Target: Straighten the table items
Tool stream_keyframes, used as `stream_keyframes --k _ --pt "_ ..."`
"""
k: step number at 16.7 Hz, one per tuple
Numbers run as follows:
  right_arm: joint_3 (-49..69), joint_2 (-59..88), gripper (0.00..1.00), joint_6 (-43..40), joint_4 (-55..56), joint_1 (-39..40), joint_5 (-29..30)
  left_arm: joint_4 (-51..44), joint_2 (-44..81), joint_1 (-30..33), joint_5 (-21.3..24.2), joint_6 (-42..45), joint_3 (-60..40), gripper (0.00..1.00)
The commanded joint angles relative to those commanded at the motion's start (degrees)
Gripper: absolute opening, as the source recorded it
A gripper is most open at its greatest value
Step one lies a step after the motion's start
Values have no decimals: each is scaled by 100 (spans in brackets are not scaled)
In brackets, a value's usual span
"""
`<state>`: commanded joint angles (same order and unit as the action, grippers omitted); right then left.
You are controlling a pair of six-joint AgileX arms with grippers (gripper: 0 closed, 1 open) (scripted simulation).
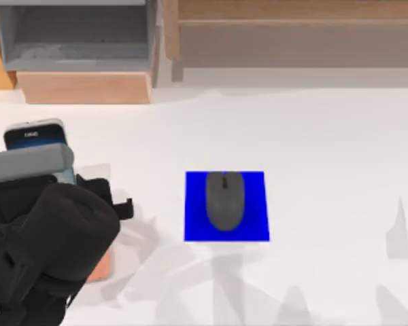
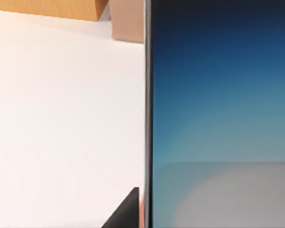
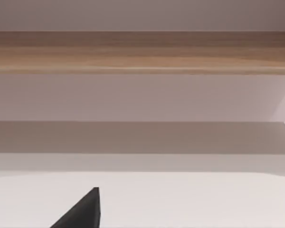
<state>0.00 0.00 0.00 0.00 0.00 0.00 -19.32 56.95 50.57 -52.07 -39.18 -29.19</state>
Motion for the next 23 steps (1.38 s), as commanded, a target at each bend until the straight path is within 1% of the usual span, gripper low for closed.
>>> stream_keyframes --k 10,11,20,23 --pt "0 0 100 0 0 0 0 0 0 0 0 0 0 98" --pt "0 0 100 0 0 0 0 0 0 0 0 0 0 100" --pt "0 0 100 0 0 0 0 -19 -10 12 -12 -17 0 100" --pt "0 0 100 0 0 0 0 -373 -73 258 -147 -330 -14 100"
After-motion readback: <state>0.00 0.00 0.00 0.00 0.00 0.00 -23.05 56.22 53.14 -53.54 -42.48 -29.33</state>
